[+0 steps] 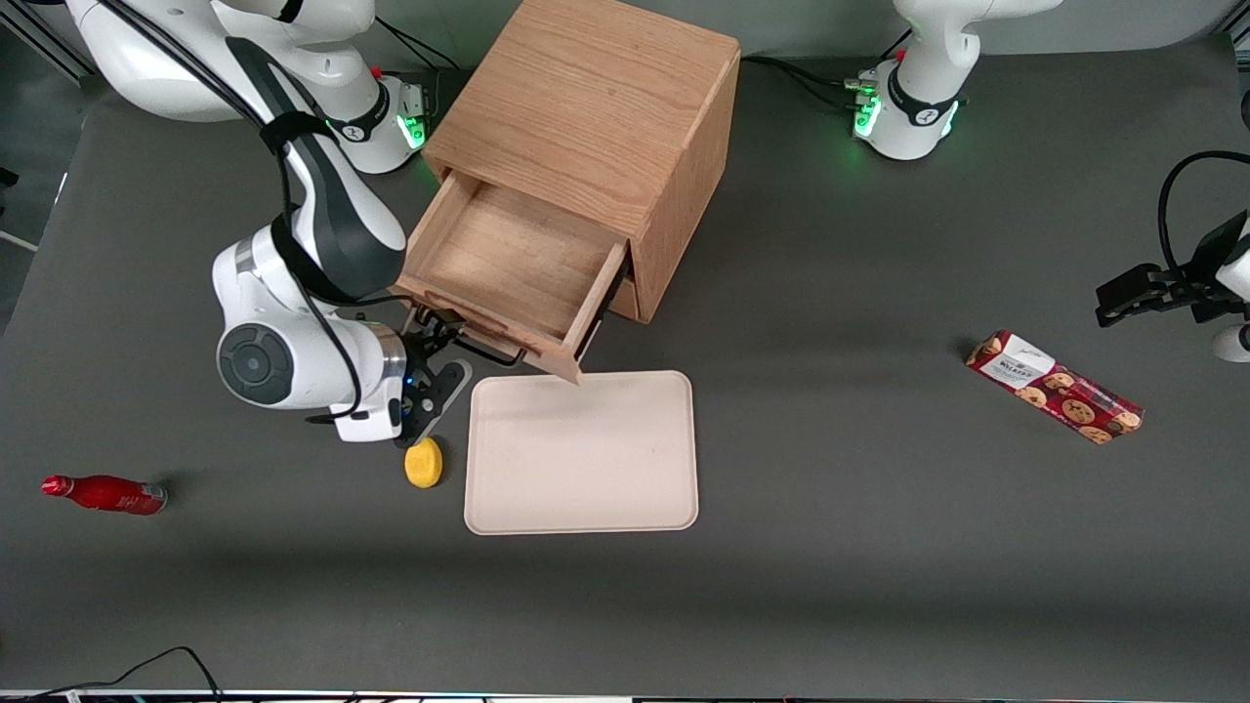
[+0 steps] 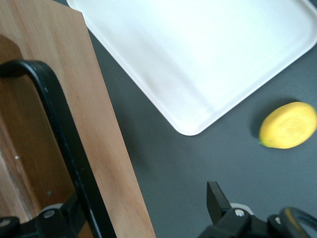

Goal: Open upper drawer
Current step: 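Pull the handle with the right gripper, sliding the upper drawer out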

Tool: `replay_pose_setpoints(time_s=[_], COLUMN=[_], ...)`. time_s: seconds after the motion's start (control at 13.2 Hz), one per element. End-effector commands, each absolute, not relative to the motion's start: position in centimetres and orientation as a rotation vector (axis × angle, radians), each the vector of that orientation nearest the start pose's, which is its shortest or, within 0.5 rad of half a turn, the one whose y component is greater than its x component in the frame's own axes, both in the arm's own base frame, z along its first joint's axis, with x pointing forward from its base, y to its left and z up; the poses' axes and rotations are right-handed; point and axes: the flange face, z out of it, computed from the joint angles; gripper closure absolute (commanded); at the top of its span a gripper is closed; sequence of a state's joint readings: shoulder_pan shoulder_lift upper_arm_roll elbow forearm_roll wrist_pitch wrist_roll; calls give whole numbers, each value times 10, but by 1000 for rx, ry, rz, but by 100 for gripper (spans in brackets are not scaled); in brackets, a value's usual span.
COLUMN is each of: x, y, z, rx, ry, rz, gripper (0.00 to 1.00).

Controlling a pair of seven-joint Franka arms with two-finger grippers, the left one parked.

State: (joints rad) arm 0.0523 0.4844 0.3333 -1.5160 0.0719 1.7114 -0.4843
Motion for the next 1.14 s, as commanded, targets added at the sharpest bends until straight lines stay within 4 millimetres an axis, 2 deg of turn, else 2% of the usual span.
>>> replay_pose_setpoints(time_s=[0.0, 1.06], x=[632, 650], y=[215, 195], z=[381, 391], rx=[-2626, -2626], ry=[-1213, -1303], rz=[342, 267], gripper=[0, 0])
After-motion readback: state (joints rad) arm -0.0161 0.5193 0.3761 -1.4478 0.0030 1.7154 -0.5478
